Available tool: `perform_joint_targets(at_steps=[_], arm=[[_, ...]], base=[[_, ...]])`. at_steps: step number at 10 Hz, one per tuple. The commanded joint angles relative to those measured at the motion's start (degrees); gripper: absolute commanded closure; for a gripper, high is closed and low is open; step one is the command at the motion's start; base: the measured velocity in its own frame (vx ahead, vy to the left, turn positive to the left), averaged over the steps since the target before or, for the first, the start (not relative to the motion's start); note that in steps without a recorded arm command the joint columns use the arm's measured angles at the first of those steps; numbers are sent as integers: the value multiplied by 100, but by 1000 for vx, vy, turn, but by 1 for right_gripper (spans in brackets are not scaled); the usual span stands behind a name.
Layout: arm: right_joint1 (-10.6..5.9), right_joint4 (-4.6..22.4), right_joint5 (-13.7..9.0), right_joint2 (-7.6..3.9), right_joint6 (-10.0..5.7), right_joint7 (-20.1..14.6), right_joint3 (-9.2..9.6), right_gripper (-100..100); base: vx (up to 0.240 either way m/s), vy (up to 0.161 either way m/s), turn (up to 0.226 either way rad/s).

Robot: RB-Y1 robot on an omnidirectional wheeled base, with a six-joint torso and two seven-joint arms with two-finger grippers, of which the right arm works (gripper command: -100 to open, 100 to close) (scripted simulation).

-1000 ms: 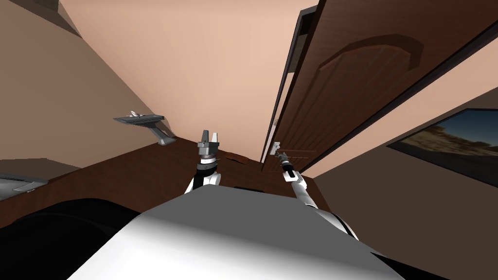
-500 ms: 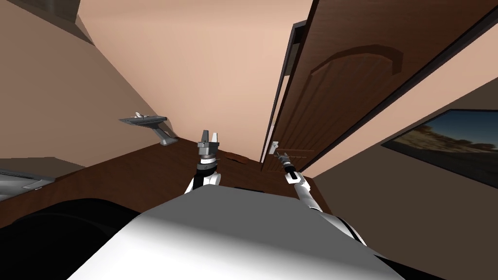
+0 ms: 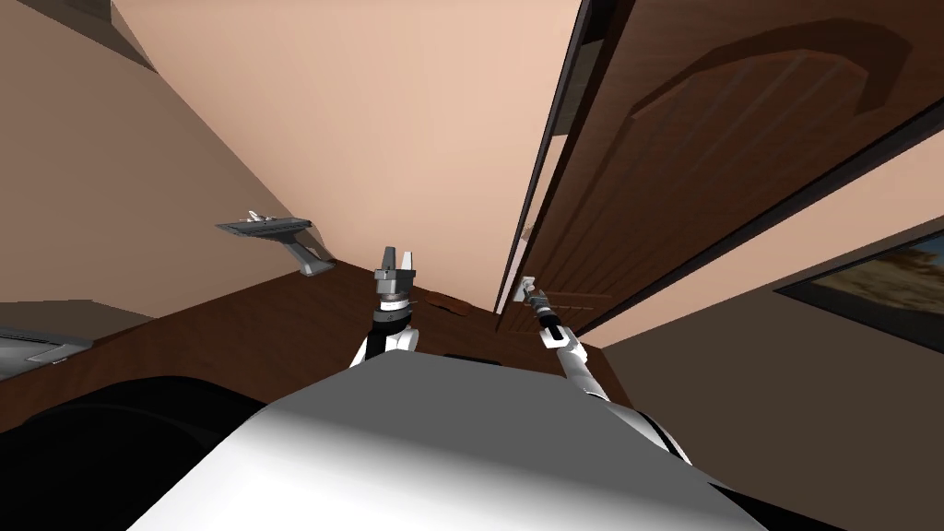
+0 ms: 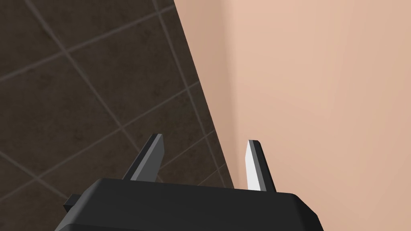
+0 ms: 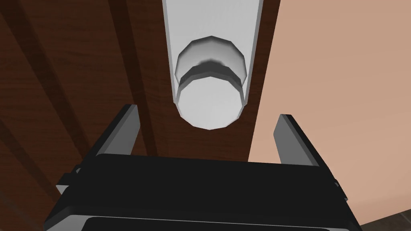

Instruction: Pull the door open

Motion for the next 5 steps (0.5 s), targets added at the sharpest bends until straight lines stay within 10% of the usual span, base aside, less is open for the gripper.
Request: perform_joint_targets(at_steps=[1, 3, 4, 5], arm=[[-6, 11, -5, 18, -2, 30, -25, -100], [-8, 17, -7, 22, -5, 35, -32, -100], [-8, 17, -7, 22, -5, 35, -32, 100], [-8, 17, -7, 22, -5, 35, -32, 100]], base=[[212, -1, 19], [149, 17, 13], [-12, -3, -4], [-36, -4, 4]])
